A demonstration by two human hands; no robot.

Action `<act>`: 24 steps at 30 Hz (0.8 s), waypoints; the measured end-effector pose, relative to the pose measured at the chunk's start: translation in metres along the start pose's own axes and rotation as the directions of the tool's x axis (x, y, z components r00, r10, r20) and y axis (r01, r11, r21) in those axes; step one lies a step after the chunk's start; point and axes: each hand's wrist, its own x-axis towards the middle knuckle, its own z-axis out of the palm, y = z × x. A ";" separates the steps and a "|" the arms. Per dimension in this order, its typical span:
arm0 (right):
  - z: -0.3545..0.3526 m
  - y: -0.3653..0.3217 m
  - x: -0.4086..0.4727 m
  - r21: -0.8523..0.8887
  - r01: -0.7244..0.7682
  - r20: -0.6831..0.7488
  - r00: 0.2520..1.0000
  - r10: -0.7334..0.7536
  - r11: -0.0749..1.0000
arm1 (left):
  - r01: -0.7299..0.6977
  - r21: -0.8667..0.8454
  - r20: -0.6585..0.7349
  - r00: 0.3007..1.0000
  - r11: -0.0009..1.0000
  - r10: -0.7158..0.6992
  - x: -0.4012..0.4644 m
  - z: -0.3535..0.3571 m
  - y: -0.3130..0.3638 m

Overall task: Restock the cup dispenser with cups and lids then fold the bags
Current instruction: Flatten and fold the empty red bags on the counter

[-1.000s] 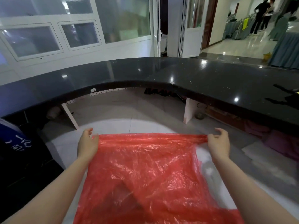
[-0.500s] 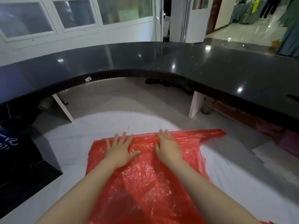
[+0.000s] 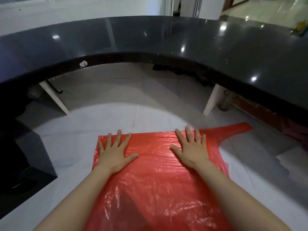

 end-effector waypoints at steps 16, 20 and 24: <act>-0.036 0.077 -0.020 0.137 -0.326 -0.087 0.937 0.339 0.935 | -0.082 -0.107 -0.017 0.997 0.991 0.080 0.022 -0.017 -0.004; -0.042 0.014 -0.054 0.132 -0.075 -0.132 0.987 0.092 0.988 | -0.059 -0.176 -0.151 0.988 0.983 0.032 -0.013 -0.012 -0.008; -0.022 -0.034 -0.083 0.203 0.015 0.097 0.995 -0.035 0.979 | 0.057 -0.187 -0.078 0.994 0.981 -0.073 -0.046 -0.001 -0.011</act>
